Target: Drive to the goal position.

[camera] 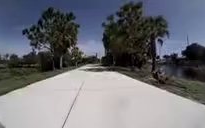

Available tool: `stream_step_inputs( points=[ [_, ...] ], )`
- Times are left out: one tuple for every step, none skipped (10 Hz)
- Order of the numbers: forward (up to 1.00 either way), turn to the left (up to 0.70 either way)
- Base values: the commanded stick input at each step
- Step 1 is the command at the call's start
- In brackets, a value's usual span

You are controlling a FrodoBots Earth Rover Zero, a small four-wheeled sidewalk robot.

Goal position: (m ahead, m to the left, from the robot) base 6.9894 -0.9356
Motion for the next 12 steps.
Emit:
stream_step_inputs(
  points=[
    [0.85, 0.0],
    [0.85, 0.0],
    [0.85, 0.12],
    [0.85, 0.34],
    [0.85, 0.34],
    [0.85, 0.34],
    [0.85, 0.3],
    [0.85, 0.01],
    [0.85, 0.0],
    [0.85, 0.0],
    [0.85, 0.0],
    [0.85, 0.0]
  ],
)
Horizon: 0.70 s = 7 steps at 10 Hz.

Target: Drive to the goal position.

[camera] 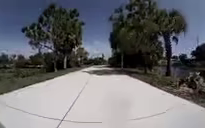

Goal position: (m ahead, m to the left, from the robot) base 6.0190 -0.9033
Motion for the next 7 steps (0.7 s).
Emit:
stream_step_inputs(
  points=[
    [0.85, 0.0],
    [0.85, 0.0],
    [0.85, 0.0],
    [0.85, 0.0],
    [0.85, 0.0],
    [0.85, 0.0],
    [0.85, 0.0]
  ],
)
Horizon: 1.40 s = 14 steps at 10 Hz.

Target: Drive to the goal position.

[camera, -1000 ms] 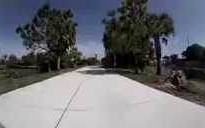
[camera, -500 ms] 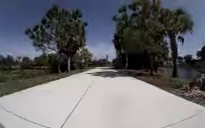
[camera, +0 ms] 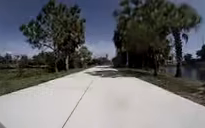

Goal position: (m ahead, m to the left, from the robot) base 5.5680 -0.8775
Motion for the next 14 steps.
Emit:
stream_step_inputs(
  points=[
    [0.85, 0.0],
    [0.85, 0.0],
    [0.85, 0.0],
    [0.85, 0.0],
    [0.85, 0.0],
    [0.85, 0.0],
    [0.85, 0.0],
    [0.85, 0.0],
    [0.85, 0.0],
    [0.85, 0.0],
    [0.85, 0.0],
    [0.85, 0.0],
    [0.85, 0.0],
    [0.85, 0.0]
  ],
)
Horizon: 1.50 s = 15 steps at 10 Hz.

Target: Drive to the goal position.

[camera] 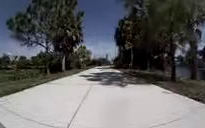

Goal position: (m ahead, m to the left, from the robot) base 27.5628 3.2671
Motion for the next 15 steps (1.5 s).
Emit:
stream_step_inputs(
  points=[
    [0.85, 0.0],
    [0.85, 0.0],
    [0.85, 0.0],
    [0.85, 0.0],
    [0.85, 0.0],
    [0.85, 0.0],
    [0.85, 0.0],
    [0.85, 0.0],
    [0.85, 0.0],
    [0.85, 0.0],
    [0.85, 0.01],
    [0.85, 0.26],
    [0.85, 0.34],
    [0.85, 0.34],
    [0.85, 0.34]
  ],
)
